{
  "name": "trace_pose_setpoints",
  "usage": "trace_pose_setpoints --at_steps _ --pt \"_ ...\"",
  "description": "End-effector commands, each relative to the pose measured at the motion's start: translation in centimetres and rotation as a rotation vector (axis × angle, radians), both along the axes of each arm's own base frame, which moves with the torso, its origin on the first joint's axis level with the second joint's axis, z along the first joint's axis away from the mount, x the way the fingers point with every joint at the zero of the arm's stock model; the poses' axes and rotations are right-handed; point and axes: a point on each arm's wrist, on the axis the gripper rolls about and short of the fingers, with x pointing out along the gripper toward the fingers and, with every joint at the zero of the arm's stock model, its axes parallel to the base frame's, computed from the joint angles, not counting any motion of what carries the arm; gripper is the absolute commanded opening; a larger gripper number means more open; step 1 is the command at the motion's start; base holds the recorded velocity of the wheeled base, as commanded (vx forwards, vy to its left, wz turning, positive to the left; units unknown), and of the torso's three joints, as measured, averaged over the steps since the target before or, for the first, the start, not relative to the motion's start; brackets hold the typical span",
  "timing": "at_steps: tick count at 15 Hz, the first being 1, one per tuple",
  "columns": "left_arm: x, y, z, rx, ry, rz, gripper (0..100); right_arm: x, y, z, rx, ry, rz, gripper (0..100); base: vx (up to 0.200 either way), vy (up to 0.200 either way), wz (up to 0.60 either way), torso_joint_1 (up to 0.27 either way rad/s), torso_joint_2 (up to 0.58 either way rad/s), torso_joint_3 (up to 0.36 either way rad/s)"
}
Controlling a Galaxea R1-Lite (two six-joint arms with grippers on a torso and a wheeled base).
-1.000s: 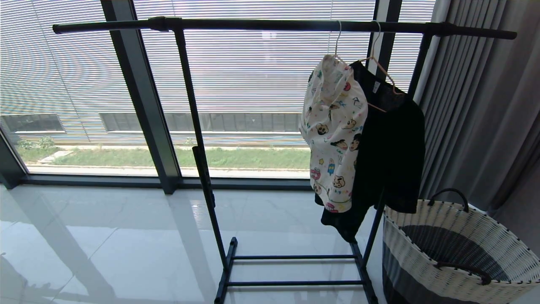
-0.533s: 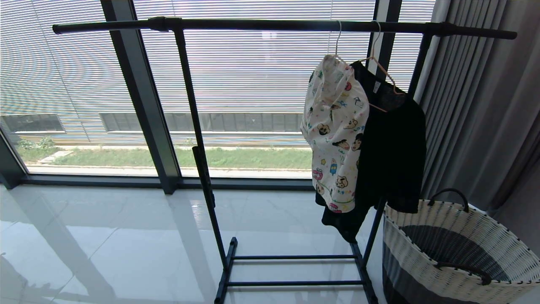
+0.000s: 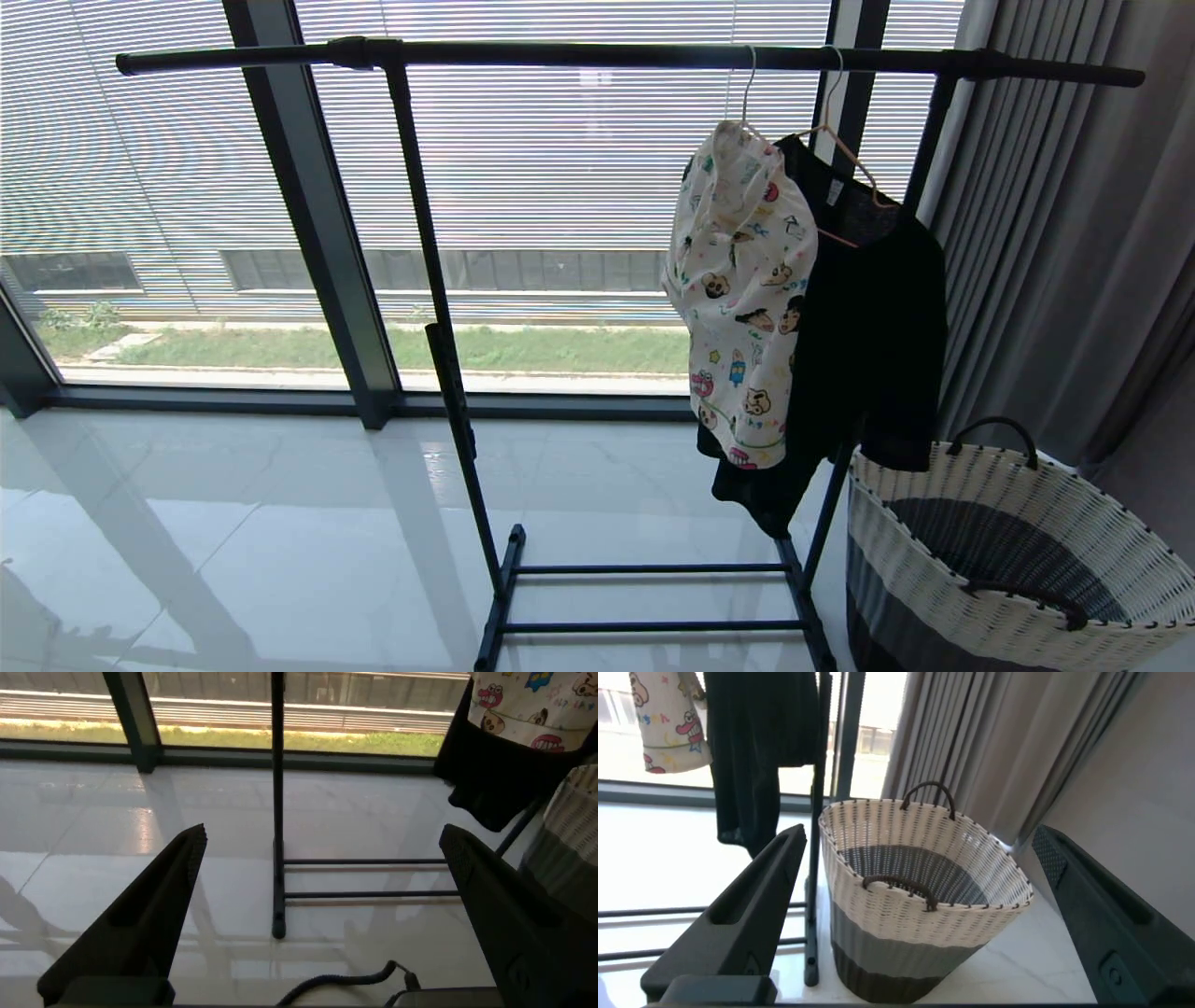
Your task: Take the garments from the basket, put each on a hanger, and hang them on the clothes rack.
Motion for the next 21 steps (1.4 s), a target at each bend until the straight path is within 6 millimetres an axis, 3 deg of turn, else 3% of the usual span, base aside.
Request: trace_pose_setpoints --at_steps 1,2,4,7,8,11,13,14,21 --pt "-0.98 0.16 -0.30 0.004 -0.127 0.073 100 0.00 0.00 0.01 -0.007 0.001 -0.001 100 0.000 0.000 0.00 0.000 0.00 0.000" --pt "-1.23 0.43 -0.62 0.016 -0.151 0.170 100 -0.01 0.00 0.13 -0.021 -0.010 -0.002 100 0.000 0.000 0.00 0.000 0.00 0.000" --pt "-1.20 0.44 -0.63 0.041 -0.147 0.168 100 -0.01 0.01 0.12 -0.031 -0.007 0.000 100 0.000 0.000 0.00 0.000 0.00 0.000" --pt "-1.21 0.44 -0.63 0.012 -0.148 0.170 100 -0.01 0.74 -0.47 -0.010 0.049 0.329 100 0.000 0.000 0.00 0.000 0.00 0.000" --pt "-1.21 0.44 -0.63 -0.006 -0.148 0.173 100 -0.06 0.75 -0.46 -0.007 0.058 0.334 100 0.000 0.000 0.00 0.000 0.00 0.000" --pt "-1.22 0.46 -0.63 -0.030 -0.147 0.180 100 0.03 0.10 -0.20 0.014 0.018 0.046 100 0.000 0.000 0.00 0.000 0.00 0.000" --pt "-1.20 0.46 -0.63 -0.027 -0.146 0.180 100 0.03 0.08 -0.21 0.036 0.017 0.037 100 0.000 0.000 0.00 0.000 0.00 0.000" --pt "-1.22 0.46 -0.65 -0.026 -0.146 0.180 100 0.16 0.18 -0.51 0.145 0.055 0.096 100 0.000 0.000 0.00 0.000 0.00 0.000" --pt "-1.21 0.45 -0.69 -0.013 -0.141 0.175 100 0.05 0.29 -0.78 0.119 0.069 0.141 100 0.000 0.000 0.00 0.000 0.00 0.000"
